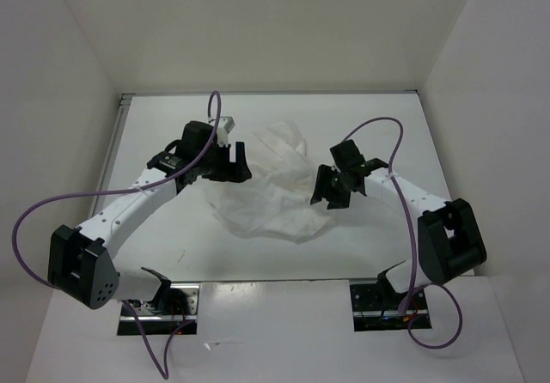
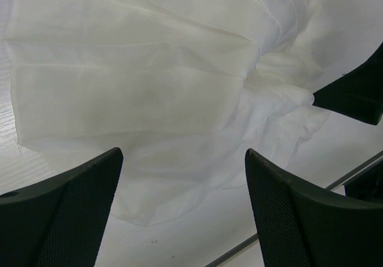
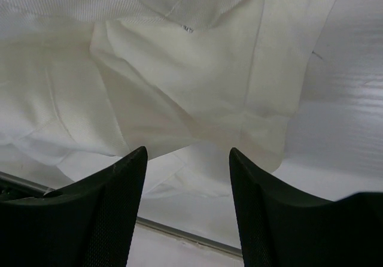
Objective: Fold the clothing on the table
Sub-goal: Grab the skirt from the pile
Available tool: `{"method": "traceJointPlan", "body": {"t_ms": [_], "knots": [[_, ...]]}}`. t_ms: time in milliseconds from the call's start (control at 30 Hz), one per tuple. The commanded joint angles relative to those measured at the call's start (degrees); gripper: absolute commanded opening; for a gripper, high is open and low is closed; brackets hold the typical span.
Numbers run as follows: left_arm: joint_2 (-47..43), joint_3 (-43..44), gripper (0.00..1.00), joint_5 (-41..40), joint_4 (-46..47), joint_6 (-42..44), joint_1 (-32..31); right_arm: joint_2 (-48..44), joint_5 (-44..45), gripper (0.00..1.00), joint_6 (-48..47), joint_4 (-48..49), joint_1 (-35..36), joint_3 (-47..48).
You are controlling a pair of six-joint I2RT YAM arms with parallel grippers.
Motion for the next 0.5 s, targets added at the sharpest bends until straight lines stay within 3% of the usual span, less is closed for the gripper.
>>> {"method": "traceJointPlan", "body": {"t_ms": [0, 167, 300, 467], "knots": [[-0.57, 0.01, 0.90, -0.64, 0.32, -0.01, 0.74, -3.06, -3.57, 0.62, 1.09, -2.09, -0.02, -1.07], [-0.04, 0.54, 0.90, -0.64, 0.32, -0.01, 0.74, -1.92, -9.28, 0.61, 1.09, -1.48, -0.02, -2.57], [-0.04, 0.54, 0.90, -0.12, 0.32, -0.01, 0.74, 4.21, -11.92, 0.57, -0.23, 0.27, -0.02, -3.27], [-0.04, 1.07, 0.90, -0.12, -0.20, -0.01, 0.74, 13.43, -13.68, 0.28, -3.21, 3.18, 1.12, -1.08]]}}
